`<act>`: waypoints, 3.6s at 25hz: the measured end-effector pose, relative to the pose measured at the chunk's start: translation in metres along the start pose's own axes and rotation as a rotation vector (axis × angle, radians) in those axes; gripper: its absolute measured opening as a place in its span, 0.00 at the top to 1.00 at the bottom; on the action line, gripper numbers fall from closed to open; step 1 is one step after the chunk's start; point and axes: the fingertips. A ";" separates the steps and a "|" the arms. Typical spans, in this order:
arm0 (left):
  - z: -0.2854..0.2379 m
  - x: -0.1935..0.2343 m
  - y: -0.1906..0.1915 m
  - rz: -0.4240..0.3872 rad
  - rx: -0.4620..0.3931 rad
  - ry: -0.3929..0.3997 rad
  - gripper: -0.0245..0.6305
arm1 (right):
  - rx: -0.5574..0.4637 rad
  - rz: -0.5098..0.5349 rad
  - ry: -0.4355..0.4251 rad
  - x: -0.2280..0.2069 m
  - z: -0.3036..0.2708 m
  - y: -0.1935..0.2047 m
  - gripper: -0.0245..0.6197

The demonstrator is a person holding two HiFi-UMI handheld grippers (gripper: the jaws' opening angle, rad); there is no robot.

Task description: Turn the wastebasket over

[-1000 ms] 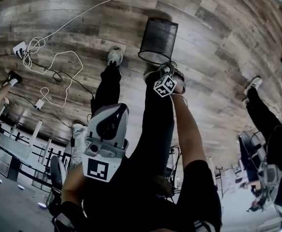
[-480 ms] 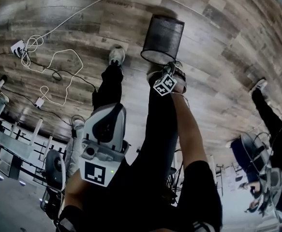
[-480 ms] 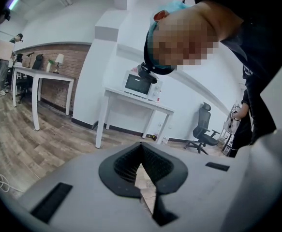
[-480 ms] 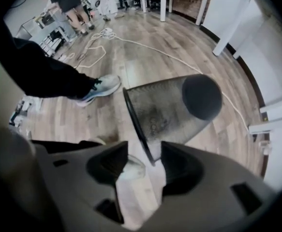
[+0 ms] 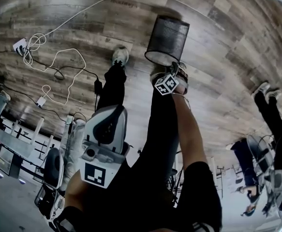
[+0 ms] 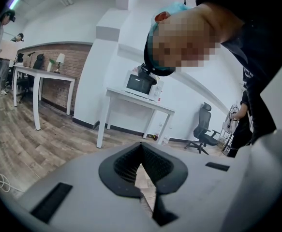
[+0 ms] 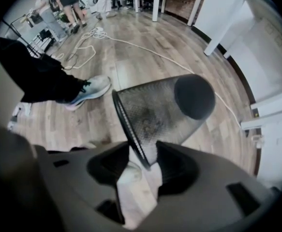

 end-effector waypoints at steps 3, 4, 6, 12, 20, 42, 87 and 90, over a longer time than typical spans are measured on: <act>0.000 0.002 -0.004 0.002 -0.007 -0.006 0.91 | 0.002 0.018 -0.003 0.000 0.002 0.001 0.67; 0.000 0.003 -0.005 0.003 -0.009 -0.008 0.91 | 0.000 0.023 -0.002 0.000 0.004 0.001 0.68; 0.001 0.005 -0.006 0.006 -0.012 -0.012 0.91 | 0.001 0.019 -0.006 0.002 0.005 0.003 0.70; 0.005 0.009 -0.011 0.018 -0.017 -0.020 0.91 | -0.025 0.013 0.004 -0.007 0.021 -0.009 0.82; 0.004 0.007 -0.031 0.021 -0.045 -0.017 0.91 | -0.096 0.002 0.022 -0.038 0.046 -0.043 0.87; -0.054 0.006 -0.044 0.002 -0.071 -0.047 0.91 | -0.319 -0.649 -0.129 -0.169 0.089 -0.067 0.87; -0.120 0.039 0.245 0.213 0.534 -0.001 0.70 | -0.340 -1.250 -0.091 -0.235 0.113 -0.018 0.89; -0.118 0.049 0.272 0.244 0.603 -0.010 0.66 | -0.349 -1.246 -0.114 -0.226 0.127 -0.022 0.89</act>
Point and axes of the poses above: the fingertips, and each gripper's own axes: z backward along the fingers, x to its left, y out of its underside, and after that the axes turned 4 degrees about -x, right-handed
